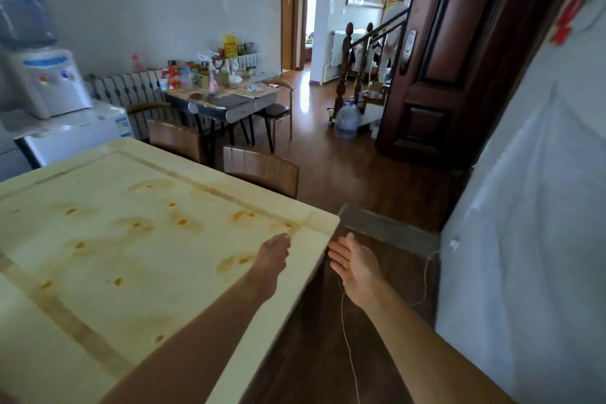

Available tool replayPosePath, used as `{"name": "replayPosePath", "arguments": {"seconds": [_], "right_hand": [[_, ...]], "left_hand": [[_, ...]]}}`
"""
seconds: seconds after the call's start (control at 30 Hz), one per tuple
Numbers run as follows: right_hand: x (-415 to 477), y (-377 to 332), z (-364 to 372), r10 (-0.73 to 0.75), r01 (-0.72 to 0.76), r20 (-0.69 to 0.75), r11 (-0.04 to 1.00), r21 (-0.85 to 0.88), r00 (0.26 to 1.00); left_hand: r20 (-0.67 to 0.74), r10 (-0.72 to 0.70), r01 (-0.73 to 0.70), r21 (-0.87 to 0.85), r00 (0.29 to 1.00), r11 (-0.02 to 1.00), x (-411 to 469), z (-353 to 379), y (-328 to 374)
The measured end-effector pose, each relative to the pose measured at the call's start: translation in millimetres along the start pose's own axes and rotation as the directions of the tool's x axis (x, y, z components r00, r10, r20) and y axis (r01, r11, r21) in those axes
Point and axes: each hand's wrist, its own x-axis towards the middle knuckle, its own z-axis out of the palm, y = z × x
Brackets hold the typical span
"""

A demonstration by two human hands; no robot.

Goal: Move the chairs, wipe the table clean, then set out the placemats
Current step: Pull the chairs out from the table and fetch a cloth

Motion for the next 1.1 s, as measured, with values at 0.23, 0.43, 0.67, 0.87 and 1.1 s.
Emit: {"name": "replayPosePath", "arguments": {"seconds": [0.23,0.43,0.67,0.87,1.1], "right_hand": [[64.6,-38.5,-36.6,-0.033,0.033,-0.100,0.999,-0.003,0.994],[139.8,-94.4,-35.9,-0.096,0.096,-0.177,0.995,-0.008,0.979],[201.3,-136.9,-40.3,-0.108,0.114,-0.216,0.993,0.013,0.970],[255.1,-175.6,-54.9,-0.099,0.117,-0.264,0.991,0.056,0.959],[337.4,-222.2,-86.5,-0.118,0.130,-0.224,0.991,0.036,0.967]], "left_hand": [[0.119,0.010,-0.005,-0.036,0.993,0.999,80.7,60.3,10.6],[0.212,0.007,0.004,-0.055,0.977,0.998,167.5,98.5,38.3],[0.285,-0.025,0.045,-0.063,0.958,0.997,240.5,151.7,69.8],[0.323,-0.043,0.077,-0.092,0.945,0.993,294.9,193.8,73.4],[0.297,-0.048,0.079,-0.094,0.954,0.992,379.3,264.1,85.5]]}}
